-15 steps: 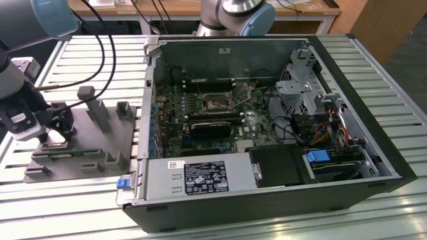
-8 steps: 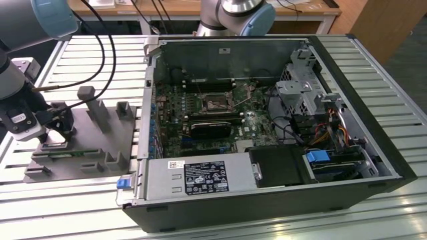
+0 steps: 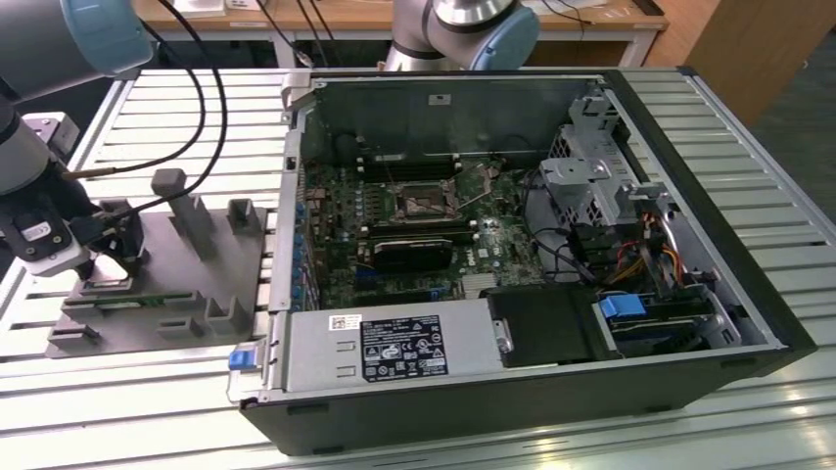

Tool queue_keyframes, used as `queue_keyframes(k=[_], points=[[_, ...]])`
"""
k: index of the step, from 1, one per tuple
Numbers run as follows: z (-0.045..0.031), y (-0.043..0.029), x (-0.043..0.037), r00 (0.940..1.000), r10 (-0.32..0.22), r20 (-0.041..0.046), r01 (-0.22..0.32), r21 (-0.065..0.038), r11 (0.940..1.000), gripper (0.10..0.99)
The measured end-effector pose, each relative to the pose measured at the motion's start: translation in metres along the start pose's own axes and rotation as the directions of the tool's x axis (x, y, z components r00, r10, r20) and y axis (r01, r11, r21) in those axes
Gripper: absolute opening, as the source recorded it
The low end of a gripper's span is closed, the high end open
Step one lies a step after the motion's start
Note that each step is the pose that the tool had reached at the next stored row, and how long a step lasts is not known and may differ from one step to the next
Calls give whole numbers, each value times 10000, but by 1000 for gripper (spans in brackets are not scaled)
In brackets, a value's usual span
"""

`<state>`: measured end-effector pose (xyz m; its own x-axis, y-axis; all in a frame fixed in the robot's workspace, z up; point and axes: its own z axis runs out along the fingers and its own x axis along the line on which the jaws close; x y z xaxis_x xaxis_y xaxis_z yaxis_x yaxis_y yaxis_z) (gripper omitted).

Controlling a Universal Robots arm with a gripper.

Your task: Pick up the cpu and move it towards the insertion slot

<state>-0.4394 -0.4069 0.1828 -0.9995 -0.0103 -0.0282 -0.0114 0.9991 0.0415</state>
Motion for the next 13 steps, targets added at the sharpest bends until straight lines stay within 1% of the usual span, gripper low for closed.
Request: queue_keyframes(k=[5, 13], points=[[-68, 3, -1, 10000, 0, -2, 0, 2, 10000, 541], [-255, 10, -7, 10000, 0, -3, 0, 1, 10000, 541]])
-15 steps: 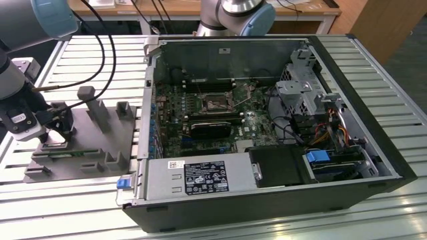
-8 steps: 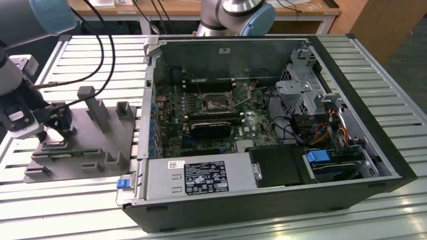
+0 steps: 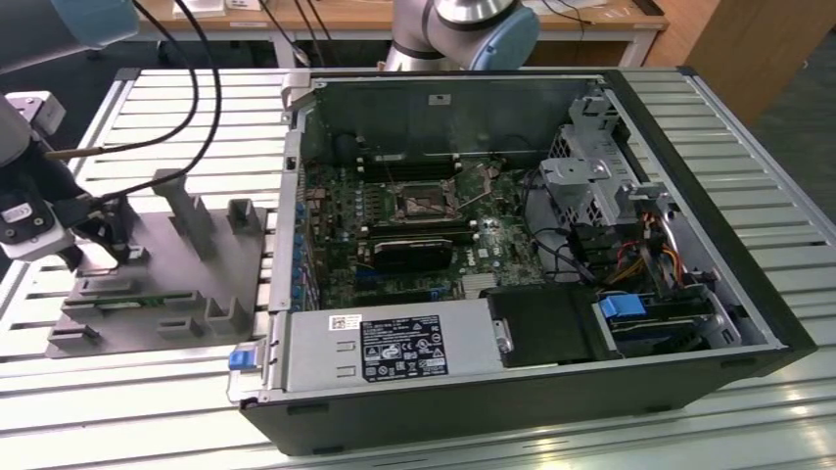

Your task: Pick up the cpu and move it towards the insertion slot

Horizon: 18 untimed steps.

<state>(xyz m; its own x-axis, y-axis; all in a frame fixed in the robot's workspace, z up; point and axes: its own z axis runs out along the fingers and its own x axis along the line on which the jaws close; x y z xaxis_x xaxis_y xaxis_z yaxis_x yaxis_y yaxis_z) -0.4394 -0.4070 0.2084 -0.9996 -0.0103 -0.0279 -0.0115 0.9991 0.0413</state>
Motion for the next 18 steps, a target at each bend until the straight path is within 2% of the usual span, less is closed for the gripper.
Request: queue_keyframes(k=[14, 16, 18], points=[[-314, 13, -9, 10000, 1, 1, -1, 0, 10000, 541], [-408, 17, -11, 10000, 0, 1, 0, 0, 10000, 541], [-465, 19, -13, 10000, 0, 2, 0, 0, 10000, 541]])
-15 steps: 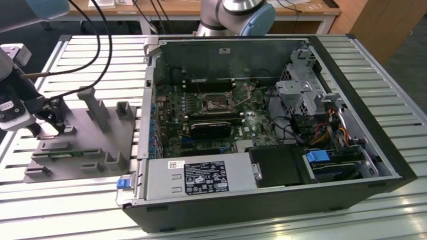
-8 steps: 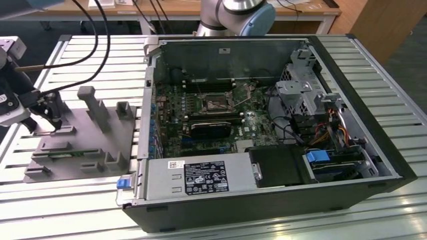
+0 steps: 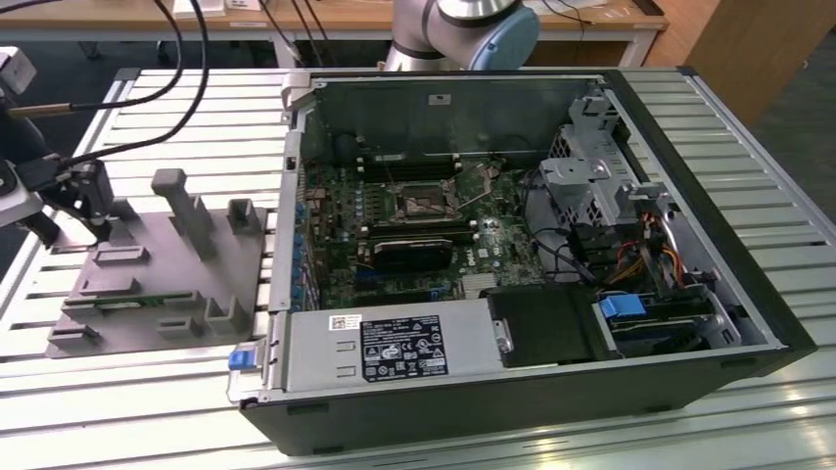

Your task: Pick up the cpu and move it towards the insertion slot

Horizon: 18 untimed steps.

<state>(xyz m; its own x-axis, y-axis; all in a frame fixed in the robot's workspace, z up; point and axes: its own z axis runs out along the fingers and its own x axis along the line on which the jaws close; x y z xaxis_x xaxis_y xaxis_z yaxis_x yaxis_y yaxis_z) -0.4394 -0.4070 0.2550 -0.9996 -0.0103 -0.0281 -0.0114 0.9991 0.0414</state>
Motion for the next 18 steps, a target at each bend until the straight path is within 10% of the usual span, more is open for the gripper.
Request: queue_keyframes(k=[18], points=[[-512, 21, -15, 10000, -1, 1, 1, 0, 10000, 541]])
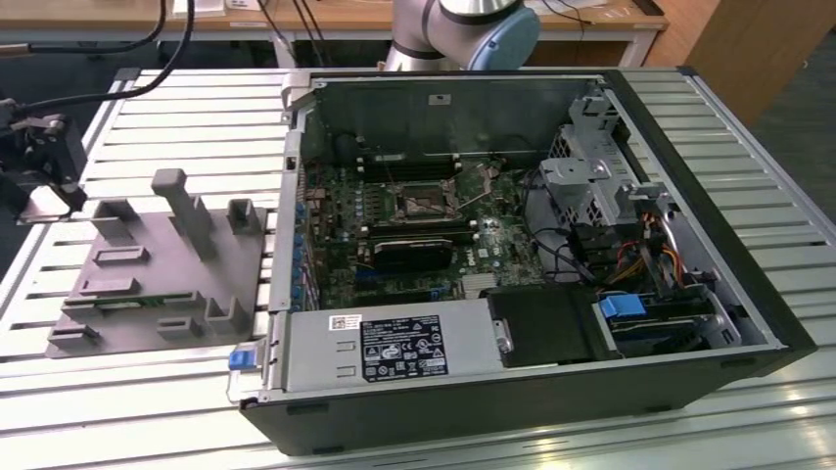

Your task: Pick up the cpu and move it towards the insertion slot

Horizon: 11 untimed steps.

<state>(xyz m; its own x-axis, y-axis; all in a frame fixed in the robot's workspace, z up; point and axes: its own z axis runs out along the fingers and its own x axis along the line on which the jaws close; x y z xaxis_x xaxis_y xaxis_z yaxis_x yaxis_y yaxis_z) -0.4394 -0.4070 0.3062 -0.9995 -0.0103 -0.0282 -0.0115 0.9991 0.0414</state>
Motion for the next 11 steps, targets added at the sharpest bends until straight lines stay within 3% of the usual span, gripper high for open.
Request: queue_keyframes(k=[11], points=[[-287, 12, -8, 10000, 1, 4, -1, 1, 10000, 541]])
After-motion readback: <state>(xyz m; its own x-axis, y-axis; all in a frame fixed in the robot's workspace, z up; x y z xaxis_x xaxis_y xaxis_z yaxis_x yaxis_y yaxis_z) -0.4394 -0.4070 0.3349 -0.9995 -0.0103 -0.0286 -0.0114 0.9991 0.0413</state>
